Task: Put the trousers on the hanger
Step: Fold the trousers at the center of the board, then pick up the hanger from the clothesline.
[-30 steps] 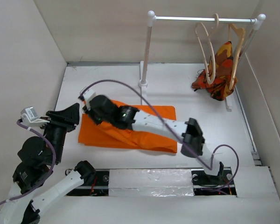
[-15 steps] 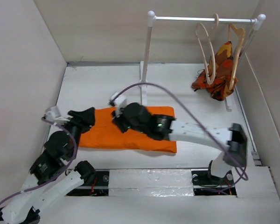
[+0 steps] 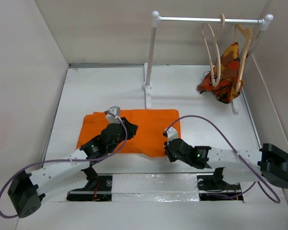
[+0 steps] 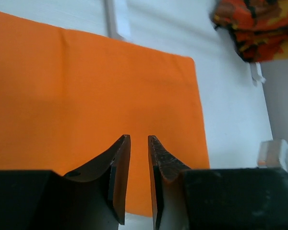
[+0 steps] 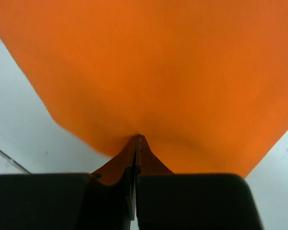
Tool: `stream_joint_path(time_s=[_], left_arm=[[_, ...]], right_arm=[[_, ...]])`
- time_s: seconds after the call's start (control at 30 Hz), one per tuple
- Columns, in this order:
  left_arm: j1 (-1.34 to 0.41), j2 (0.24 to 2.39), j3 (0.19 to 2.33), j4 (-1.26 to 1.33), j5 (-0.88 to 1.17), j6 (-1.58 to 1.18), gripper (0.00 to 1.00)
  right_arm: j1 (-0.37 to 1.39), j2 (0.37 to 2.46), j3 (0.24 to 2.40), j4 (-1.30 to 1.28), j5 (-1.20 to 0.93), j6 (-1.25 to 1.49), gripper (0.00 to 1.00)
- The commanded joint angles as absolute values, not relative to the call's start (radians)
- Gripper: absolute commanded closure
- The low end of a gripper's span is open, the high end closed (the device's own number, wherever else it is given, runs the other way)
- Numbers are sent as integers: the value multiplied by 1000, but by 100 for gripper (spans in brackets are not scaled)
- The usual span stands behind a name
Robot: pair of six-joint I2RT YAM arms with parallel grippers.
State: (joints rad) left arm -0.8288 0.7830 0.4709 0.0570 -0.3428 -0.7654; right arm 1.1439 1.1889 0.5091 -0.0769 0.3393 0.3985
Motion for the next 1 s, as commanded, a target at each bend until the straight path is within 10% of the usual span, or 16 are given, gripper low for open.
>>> stream_joint_path(time_s=[0.0, 0.23, 0.73, 0.8, 0.9, 0.97], left_arm=[[-928, 849, 448, 271, -290, -773, 82], [-1184, 1078, 509, 262, -492, -785, 83], [-1233, 1149, 344, 399, -455, -853, 90], [-1252, 1099, 348, 350, -501, -848, 90], [-1298, 1014, 362, 289, -550, -841, 90], [-1321, 973, 364, 249, -577, -842, 90]], right_arm=[[1204, 1102, 407, 35, 391, 579, 100], [1252, 1054, 325, 23, 422, 684, 100], [1001, 644, 1072, -407, 922, 33, 98], [907, 689, 1144, -350, 899, -125, 90], [692, 836, 1348, -414, 737, -211, 37], [576, 923, 1466, -437, 634, -236, 23]])
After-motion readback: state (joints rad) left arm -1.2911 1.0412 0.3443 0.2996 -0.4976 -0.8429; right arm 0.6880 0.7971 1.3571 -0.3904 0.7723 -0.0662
